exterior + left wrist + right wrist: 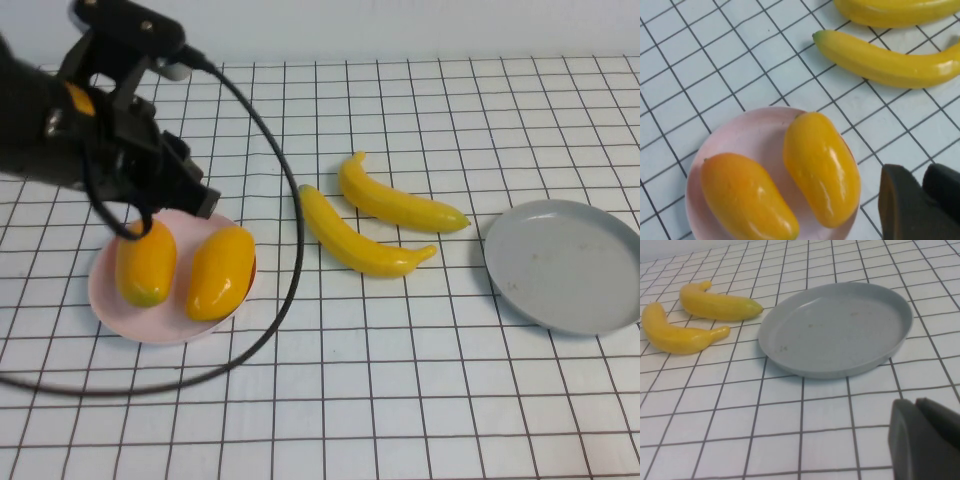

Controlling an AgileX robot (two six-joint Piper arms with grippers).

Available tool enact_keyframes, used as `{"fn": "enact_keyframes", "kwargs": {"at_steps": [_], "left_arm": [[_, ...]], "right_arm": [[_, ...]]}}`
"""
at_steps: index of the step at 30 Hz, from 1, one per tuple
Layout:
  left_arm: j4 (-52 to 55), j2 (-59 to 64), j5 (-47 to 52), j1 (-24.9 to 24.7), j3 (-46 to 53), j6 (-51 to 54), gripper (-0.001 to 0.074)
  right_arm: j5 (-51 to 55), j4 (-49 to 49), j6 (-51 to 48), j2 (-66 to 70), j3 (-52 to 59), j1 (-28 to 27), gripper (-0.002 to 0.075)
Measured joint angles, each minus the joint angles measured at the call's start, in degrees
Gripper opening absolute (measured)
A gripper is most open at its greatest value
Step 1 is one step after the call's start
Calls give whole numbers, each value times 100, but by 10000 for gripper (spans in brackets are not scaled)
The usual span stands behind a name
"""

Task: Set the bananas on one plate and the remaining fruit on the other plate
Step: Put another type of fruit in the right plate

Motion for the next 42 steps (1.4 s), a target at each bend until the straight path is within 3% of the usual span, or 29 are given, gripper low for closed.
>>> {"fn": "enact_keyframes", "kwargs": {"at_steps": [4, 8, 18, 21, 25, 31, 38, 42], "left_arm": [[70, -1018, -135, 0, 955, -486, 22], [303, -1866, -124, 0, 1585, -1243, 6], [522, -3319, -172, 0, 2907, -1565, 0], [601, -3720, -933, 0, 3469, -1586, 0], [1019, -4453, -2712, 45, 4675, -1600, 0], [1009, -5718, -4415, 768, 6277, -1604, -1], [811, -7225, -4560, 1847, 7283, -1604, -1], [659, -7825, -4148, 2143, 7429, -1604, -1]], "right_arm": [[0, 0, 0, 0, 0, 0, -18], [0, 0, 0, 0, 0, 0, -18], [0, 0, 0, 0, 0, 0, -18], [0, 0, 0, 0, 0, 0, -18], [0, 0, 0, 0, 0, 0, -18], [0, 0, 0, 0, 0, 0, -18], [0, 0, 0, 0, 0, 0, -18], [0, 0, 0, 0, 0, 0, -18]]}}
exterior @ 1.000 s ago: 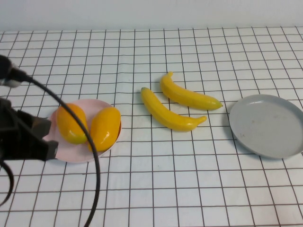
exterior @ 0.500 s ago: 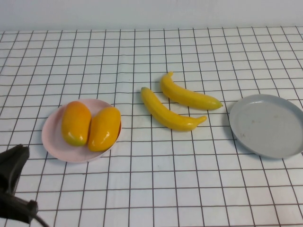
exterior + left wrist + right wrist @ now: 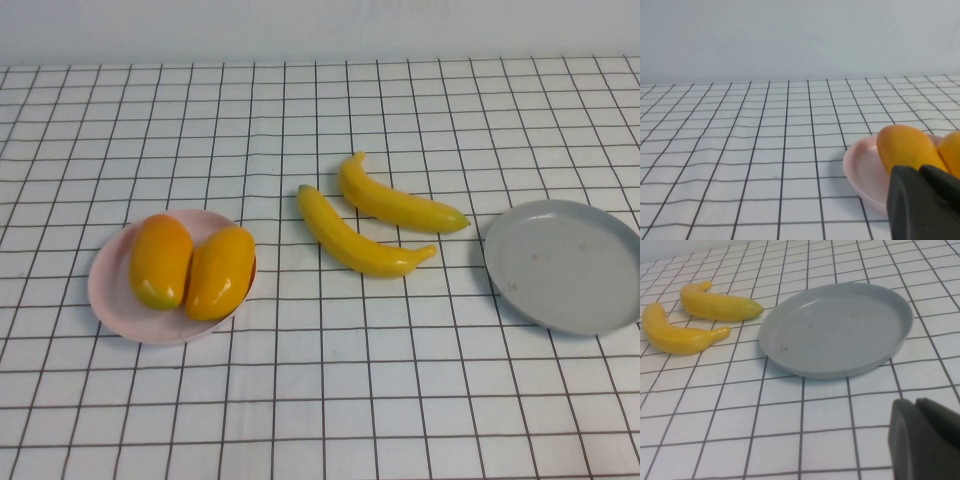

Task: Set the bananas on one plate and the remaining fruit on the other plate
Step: Put another type of fruit in the right plate

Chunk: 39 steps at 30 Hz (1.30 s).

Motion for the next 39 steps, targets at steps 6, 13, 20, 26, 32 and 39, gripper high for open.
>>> {"fn": "enact_keyframes", "kwargs": {"at_steps": [6, 13, 20, 26, 32, 39], "left_arm": [[23, -220, 1095, 66, 10, 146, -1], [12, -232, 1725, 66, 10, 211, -1], [12, -232, 1738, 66, 10, 211, -1], [12, -232, 1738, 66, 10, 211, -1], [12, -244, 1738, 66, 10, 211, -1], [12, -244, 1738, 66, 10, 211, -1]], "right_arm": [[0, 0, 0, 0, 0, 0, -18], [0, 0, 0, 0, 0, 0, -18], [0, 0, 0, 0, 0, 0, -18], [0, 0, 0, 0, 0, 0, -18], [0, 0, 0, 0, 0, 0, -18], [-10, 2984, 616, 0, 0, 0, -18]]}}
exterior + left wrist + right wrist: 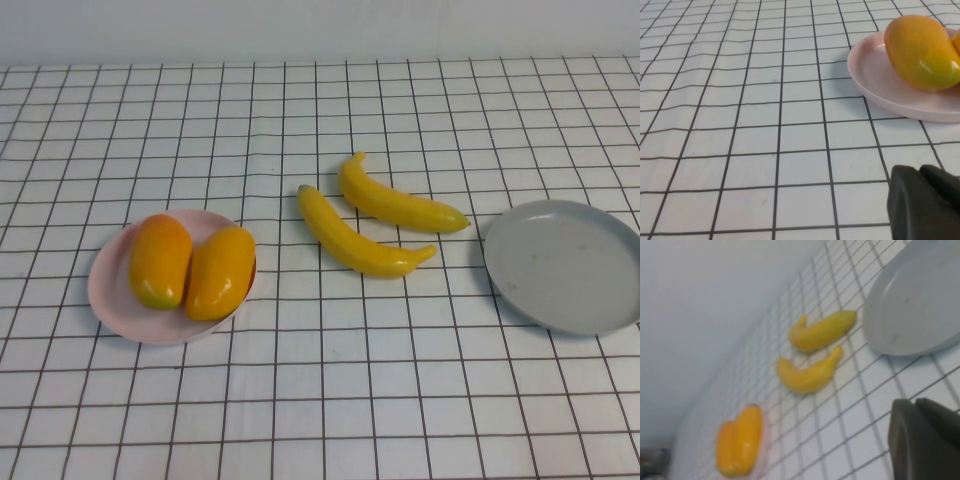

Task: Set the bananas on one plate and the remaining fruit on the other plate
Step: Put another type of fruit in the right plate

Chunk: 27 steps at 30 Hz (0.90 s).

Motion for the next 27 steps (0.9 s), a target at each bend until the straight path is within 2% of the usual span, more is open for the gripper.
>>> {"fn": "enact_keyframes", "kwargs": {"at_steps": [2, 4, 13, 15, 20, 24, 27], "left_arm": [[0, 0, 0, 0, 0, 0, -1], [0, 0, 0, 0, 0, 0, -1], [0, 0, 0, 0, 0, 13, -1], [0, 0, 0, 0, 0, 13, -1], [0, 0, 0, 0, 0, 15, -1], [0, 0, 0, 0, 0, 15, -2], [0, 0, 0, 0, 0, 15, -2]], "right_arm": [[-30, 937, 14, 0, 0, 0, -18], [-98, 1311, 14, 0, 0, 0, -18], [-93, 2020, 3, 0, 0, 0, -18], [-25, 2034, -175, 0, 0, 0, -18], [493, 2013, -1438, 0, -87, 0, -18], [784, 1869, -1790, 492, -935, 0, -18], [1279, 1408, -2553, 1323, -1819, 0, -18]]}}
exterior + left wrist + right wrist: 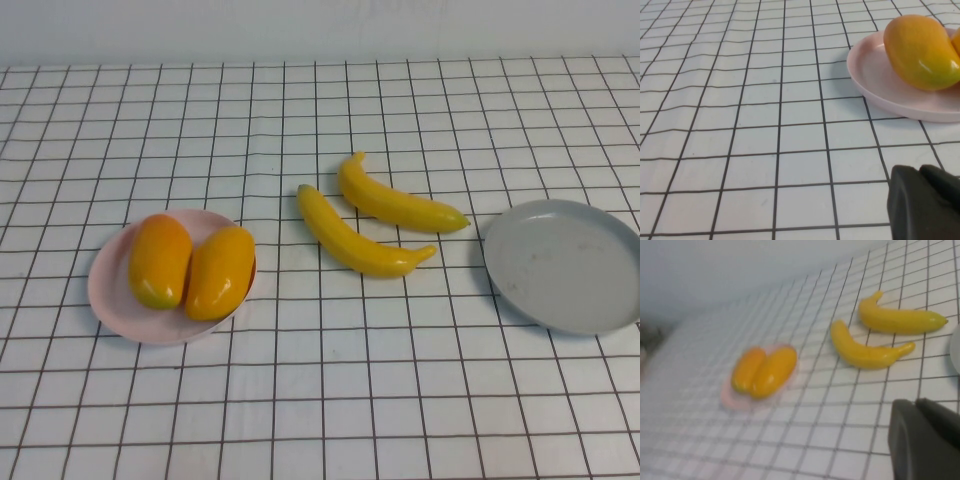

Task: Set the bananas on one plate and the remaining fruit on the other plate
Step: Put another type of fruit in the right plate

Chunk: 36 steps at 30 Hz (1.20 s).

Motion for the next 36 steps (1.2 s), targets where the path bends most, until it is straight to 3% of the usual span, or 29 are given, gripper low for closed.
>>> {"fn": "enact_keyframes", "kwargs": {"at_steps": [5, 9, 19, 27, 30, 36], "left_arm": [[0, 0, 0, 0, 0, 0, -1], [0, 0, 0, 0, 0, 22, -2], [0, 0, 0, 0, 0, 30, -2], [0, 0, 0, 0, 0, 30, -2], [0, 0, 0, 0, 0, 44, -2], [0, 0, 0, 0, 0, 48, -2]], "right_arm": [[1602, -943, -2020, 1678, -1506, 2, -18], [2183, -1345, -2684, 2890, -2360, 2, -18], [2708, -2102, -2741, 6019, -4591, 149, -18], [2741, -3779, -1947, 8007, -6277, 1288, -4], [2731, -3970, -1869, 8698, -6878, 1594, 99], [2963, -4200, -1993, 9993, -8130, 2017, 517]]}}
